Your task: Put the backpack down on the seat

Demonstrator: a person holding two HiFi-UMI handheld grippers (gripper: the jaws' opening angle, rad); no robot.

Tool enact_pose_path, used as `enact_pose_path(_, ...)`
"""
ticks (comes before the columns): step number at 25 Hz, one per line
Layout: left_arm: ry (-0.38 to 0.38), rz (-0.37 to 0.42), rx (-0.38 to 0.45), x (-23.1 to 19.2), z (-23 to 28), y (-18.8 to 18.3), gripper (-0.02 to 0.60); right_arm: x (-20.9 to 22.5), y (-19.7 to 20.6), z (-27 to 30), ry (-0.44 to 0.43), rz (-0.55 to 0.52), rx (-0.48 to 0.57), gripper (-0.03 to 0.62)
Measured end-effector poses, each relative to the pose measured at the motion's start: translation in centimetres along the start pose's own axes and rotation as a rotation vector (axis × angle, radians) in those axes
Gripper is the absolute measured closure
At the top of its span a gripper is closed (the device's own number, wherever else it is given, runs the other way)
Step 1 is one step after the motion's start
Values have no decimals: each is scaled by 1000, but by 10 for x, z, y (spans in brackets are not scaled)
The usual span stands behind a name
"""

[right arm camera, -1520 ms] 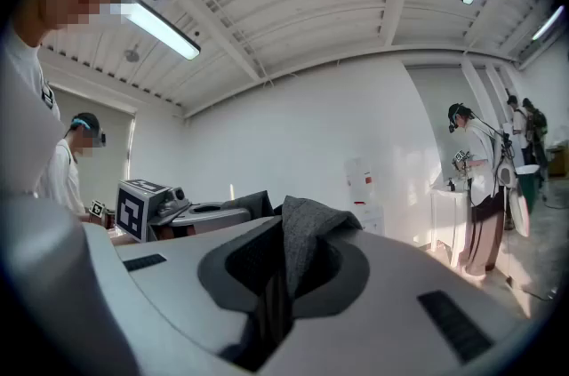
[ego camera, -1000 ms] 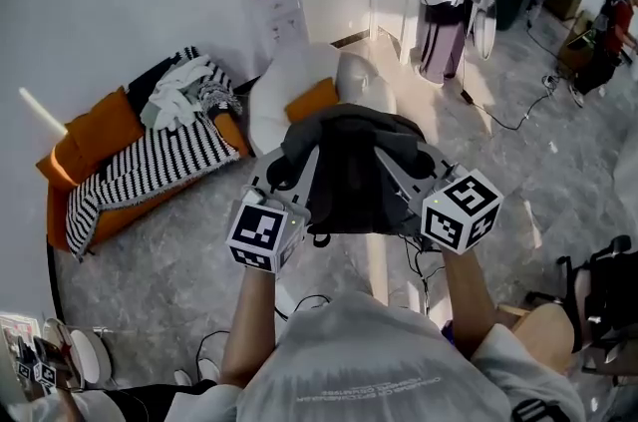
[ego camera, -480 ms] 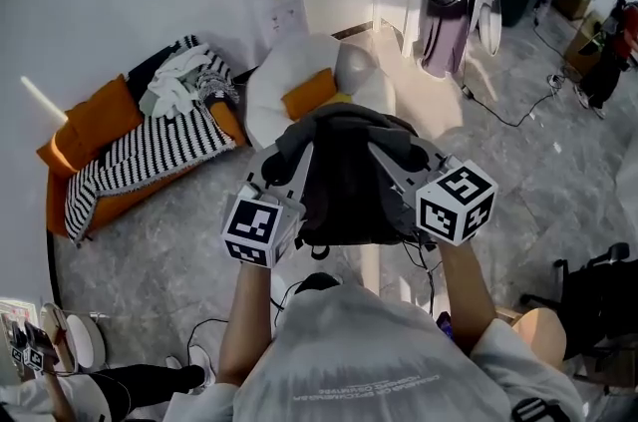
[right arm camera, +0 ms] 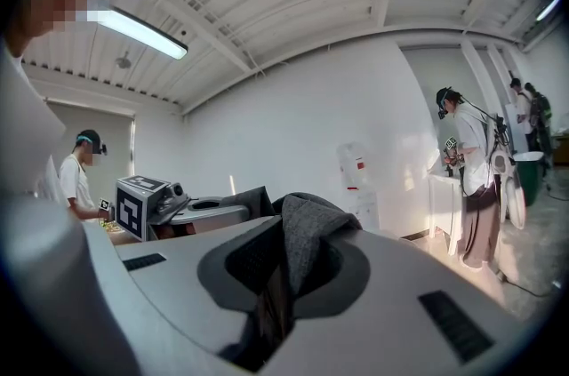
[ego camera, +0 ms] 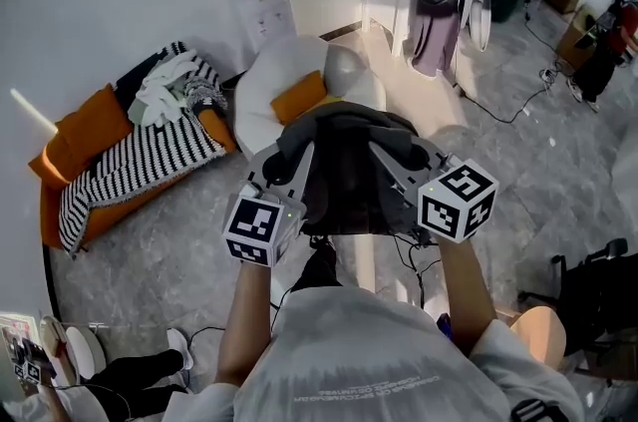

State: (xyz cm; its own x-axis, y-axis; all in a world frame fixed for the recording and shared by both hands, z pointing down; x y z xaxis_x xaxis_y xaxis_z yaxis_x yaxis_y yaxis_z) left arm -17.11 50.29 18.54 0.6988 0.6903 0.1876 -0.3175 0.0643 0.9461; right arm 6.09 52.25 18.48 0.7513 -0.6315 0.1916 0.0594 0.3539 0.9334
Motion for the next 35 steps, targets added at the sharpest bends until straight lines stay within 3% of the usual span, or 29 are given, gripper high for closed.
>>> enact_pose_path(14, 34, 1, -19, -43, 78, 8, 538, 67, -7, 49, 13, 4, -7, 562)
enact_pose_path(35, 70, -47, -71, -193, 198, 18, 538, 162, -60, 200, 16, 61, -58, 562)
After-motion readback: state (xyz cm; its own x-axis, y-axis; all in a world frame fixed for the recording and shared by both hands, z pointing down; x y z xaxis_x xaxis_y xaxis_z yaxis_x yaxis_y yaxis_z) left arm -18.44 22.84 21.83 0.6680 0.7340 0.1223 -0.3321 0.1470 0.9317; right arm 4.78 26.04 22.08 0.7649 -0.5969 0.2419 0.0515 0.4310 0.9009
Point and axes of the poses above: the fingertips, and each gripper's own axes: z forward along the fingers, x to its right, y out of its underside, the point moved 10 cm from there along -z, backward along the fingers, and after that the axes turned 10 degrees about -x, right-handed, at the moved point
